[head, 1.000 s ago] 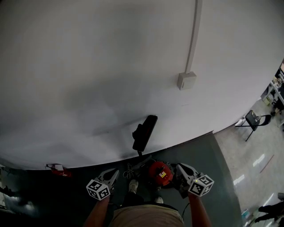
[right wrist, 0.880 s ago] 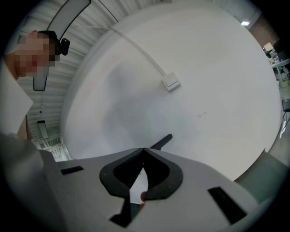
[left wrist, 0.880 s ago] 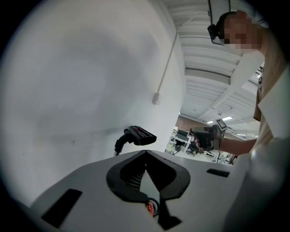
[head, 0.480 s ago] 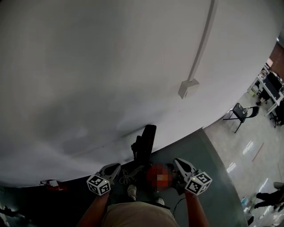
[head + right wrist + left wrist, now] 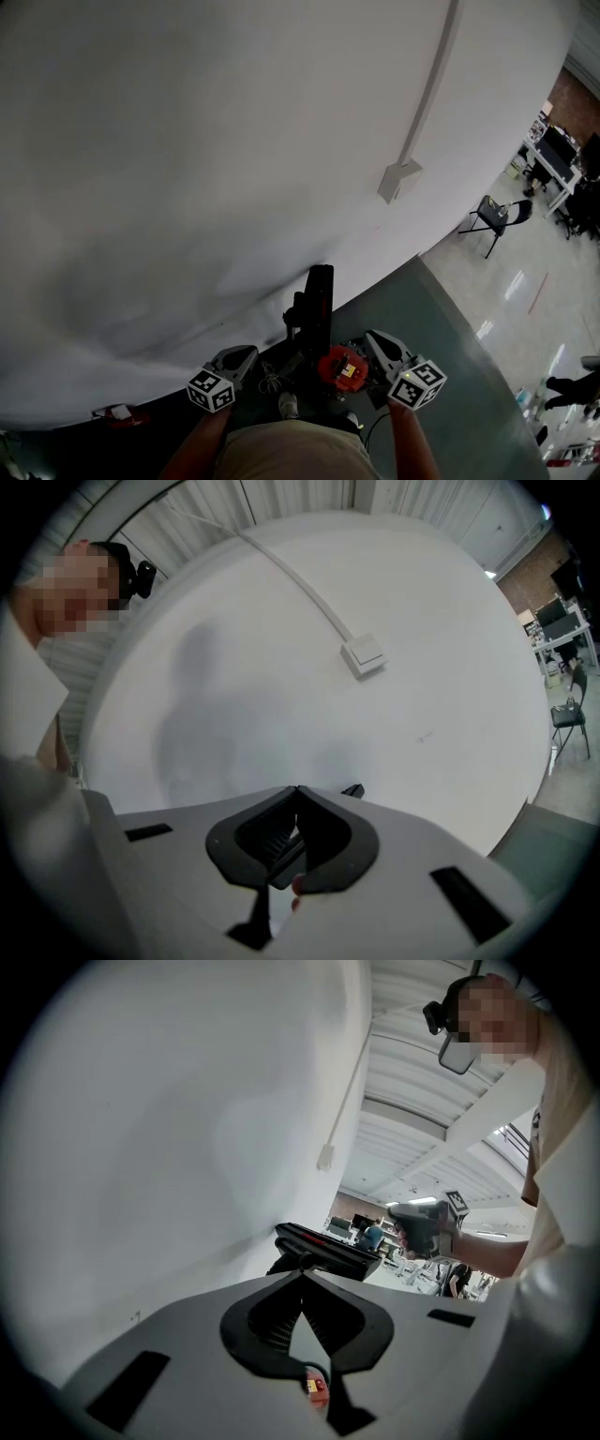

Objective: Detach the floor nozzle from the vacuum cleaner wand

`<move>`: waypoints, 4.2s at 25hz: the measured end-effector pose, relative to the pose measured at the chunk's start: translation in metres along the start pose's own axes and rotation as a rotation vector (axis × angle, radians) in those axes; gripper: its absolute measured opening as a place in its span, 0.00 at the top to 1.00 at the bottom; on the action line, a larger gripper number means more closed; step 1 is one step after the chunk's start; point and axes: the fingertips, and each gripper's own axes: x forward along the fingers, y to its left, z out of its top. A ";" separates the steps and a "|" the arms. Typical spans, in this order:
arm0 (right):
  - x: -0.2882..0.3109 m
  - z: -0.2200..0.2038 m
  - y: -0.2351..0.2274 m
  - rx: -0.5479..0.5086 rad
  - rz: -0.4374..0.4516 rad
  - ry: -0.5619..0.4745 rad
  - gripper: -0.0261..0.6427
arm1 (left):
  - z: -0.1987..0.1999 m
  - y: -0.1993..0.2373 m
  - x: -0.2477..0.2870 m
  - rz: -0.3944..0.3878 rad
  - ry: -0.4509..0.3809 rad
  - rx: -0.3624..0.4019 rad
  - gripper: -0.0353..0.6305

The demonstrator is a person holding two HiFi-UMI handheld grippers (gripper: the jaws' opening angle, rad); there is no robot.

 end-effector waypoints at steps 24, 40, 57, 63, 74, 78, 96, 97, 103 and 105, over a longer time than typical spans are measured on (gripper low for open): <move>0.013 -0.011 0.058 -0.073 0.030 -0.008 0.94 | -0.042 0.026 0.056 -0.122 0.096 0.060 0.91; 0.096 -0.051 -0.032 0.377 -0.013 0.198 0.49 | -0.137 0.077 0.170 0.019 0.299 0.303 0.52; 0.164 -0.106 -0.055 0.645 0.025 0.505 0.46 | -0.189 0.102 0.207 0.068 0.387 0.249 0.63; 0.175 -0.107 -0.044 0.670 0.044 0.509 0.46 | -0.188 0.101 0.215 0.001 0.390 0.241 0.71; 0.108 -0.122 -0.033 0.657 0.009 0.593 0.56 | -0.200 0.043 0.203 -0.074 0.465 0.386 0.71; 0.069 -0.130 -0.032 0.595 -0.036 0.617 0.58 | -0.215 0.011 0.196 -0.137 0.510 0.479 0.71; 0.020 -0.129 -0.043 0.453 -0.073 0.630 0.59 | -0.227 -0.034 0.196 -0.307 0.579 0.554 0.71; 0.020 -0.127 -0.045 0.411 -0.074 0.653 0.59 | -0.228 -0.034 0.198 -0.308 0.582 0.552 0.71; 0.023 -0.127 -0.041 0.087 -0.030 0.808 0.59 | -0.226 -0.031 0.195 -0.288 0.560 0.525 0.71; 0.023 -0.128 -0.031 -0.049 -0.005 0.832 0.59 | -0.226 -0.031 0.190 -0.282 0.562 0.535 0.71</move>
